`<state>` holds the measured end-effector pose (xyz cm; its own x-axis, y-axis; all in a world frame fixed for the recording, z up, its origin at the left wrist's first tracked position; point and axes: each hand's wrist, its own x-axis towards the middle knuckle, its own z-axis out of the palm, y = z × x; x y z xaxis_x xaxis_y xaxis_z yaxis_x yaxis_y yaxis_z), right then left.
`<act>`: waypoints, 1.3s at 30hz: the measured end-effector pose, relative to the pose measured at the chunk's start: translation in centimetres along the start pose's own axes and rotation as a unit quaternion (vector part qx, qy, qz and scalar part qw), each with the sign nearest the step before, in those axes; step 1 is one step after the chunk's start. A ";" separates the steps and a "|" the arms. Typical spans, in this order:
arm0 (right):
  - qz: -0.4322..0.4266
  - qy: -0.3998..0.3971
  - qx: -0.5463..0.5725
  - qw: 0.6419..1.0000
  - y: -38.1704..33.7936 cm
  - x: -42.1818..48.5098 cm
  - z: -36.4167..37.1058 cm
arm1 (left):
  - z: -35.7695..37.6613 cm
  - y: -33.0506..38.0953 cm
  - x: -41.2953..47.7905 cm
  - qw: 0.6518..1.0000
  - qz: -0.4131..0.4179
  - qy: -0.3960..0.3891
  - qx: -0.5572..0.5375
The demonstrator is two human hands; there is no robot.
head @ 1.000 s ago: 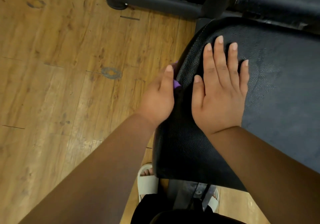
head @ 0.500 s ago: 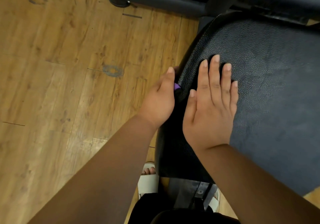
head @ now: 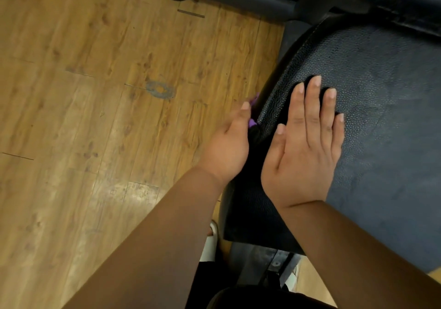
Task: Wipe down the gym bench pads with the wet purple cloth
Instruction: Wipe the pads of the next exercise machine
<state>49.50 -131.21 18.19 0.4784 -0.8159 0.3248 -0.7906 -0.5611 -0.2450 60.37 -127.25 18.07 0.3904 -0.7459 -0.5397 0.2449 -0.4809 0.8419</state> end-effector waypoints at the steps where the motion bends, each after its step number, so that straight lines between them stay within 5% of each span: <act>1: -0.002 0.002 0.002 1.000 0.0 0.0 0.0 | 0.2 -0.5 -0.5 1.000 0.024 -0.002 -0.001; 4: 0.000 0.000 0.001 1.000 -0.1 0.0 0.1 | 0.3 -1.1 -1.3 0.998 0.064 0.015 0.024; 8: 0.000 0.001 0.002 1.000 -0.1 -0.1 0.0 | 0.4 0.2 0.0 0.998 -0.019 0.053 -0.024; 14: -0.001 0.004 0.009 1.000 0.0 -0.1 0.1 | 1.6 -1.5 -2.8 0.981 0.181 0.070 0.024; 20: -0.007 0.008 0.008 1.000 0.0 -0.2 0.0 | 0.3 -0.7 0.0 0.999 0.025 0.045 -0.011; 26: -0.007 0.009 0.020 1.000 0.0 -0.2 -0.2 | 0.6 -3.7 -3.7 0.989 0.137 0.049 0.017; 32: -0.024 0.001 0.026 0.999 0.5 -0.9 -0.7 | 0.2 -2.8 -2.8 0.994 0.083 0.063 0.028; 39: -0.022 -0.034 0.039 0.998 0.4 -2.5 -0.8 | 0.7 -3.5 -2.0 0.987 0.156 0.046 0.000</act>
<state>47.63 -129.28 18.00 0.5398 -0.7959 0.2742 -0.7369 -0.6042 -0.3033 58.07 -124.39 16.23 0.5264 -0.8124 -0.2510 0.0992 -0.2344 0.9671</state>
